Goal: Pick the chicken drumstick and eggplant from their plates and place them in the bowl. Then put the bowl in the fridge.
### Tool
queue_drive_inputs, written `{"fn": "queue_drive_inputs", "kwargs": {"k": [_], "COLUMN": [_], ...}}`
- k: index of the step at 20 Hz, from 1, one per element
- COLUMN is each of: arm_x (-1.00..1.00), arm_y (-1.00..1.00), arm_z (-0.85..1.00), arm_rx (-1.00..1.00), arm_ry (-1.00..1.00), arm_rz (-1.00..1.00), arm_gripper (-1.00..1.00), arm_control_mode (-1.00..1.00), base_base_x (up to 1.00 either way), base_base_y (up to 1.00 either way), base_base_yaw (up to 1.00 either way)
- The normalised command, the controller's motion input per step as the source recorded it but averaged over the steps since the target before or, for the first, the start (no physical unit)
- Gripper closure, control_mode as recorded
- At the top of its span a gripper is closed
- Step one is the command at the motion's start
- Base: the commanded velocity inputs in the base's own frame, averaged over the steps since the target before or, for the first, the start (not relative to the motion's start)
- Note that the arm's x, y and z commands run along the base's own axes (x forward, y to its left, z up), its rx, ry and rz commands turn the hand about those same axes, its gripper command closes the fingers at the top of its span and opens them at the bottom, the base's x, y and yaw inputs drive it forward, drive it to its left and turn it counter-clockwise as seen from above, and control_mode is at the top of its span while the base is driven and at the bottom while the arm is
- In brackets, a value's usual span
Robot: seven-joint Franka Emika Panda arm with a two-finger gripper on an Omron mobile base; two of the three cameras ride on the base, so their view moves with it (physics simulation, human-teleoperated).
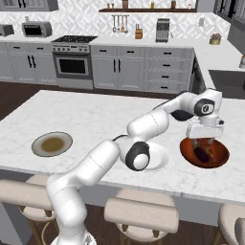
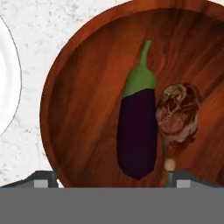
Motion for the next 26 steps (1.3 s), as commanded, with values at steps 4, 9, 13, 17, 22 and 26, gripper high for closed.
{"fn": "queue_drive_inputs", "kwargs": {"k": [4,9,13,17,22,26], "arm_x": [-0.62,-0.31,-0.70,-0.72,-0.75,-0.46], "arm_y": [0.91,0.48,0.42,0.39,0.75,0.97], "arm_z": [-0.12,-0.20,-0.59,-0.57,-0.52,-0.52], "arm_rx": [-0.14,-0.35,-0.45,-0.32,-0.34,-0.42], "arm_ry": [-0.01,-0.04,-0.32,-0.44,-0.52,-0.39], "arm_rz": [0.00,-0.12,-0.15,-0.06,0.00,0.00], "arm_gripper": [-1.00,-1.00,-1.00,-1.00,-1.00,-1.00], "arm_control_mode": [-1.00,-1.00,-1.00,-1.00,-1.00,-1.00], "base_base_x": [0.00,0.00,0.00,0.00,0.00,0.00], "base_base_y": [0.00,0.00,0.00,0.00,0.00,0.00], "base_base_yaw": [0.00,0.00,0.00,0.00,0.00,0.00]}}
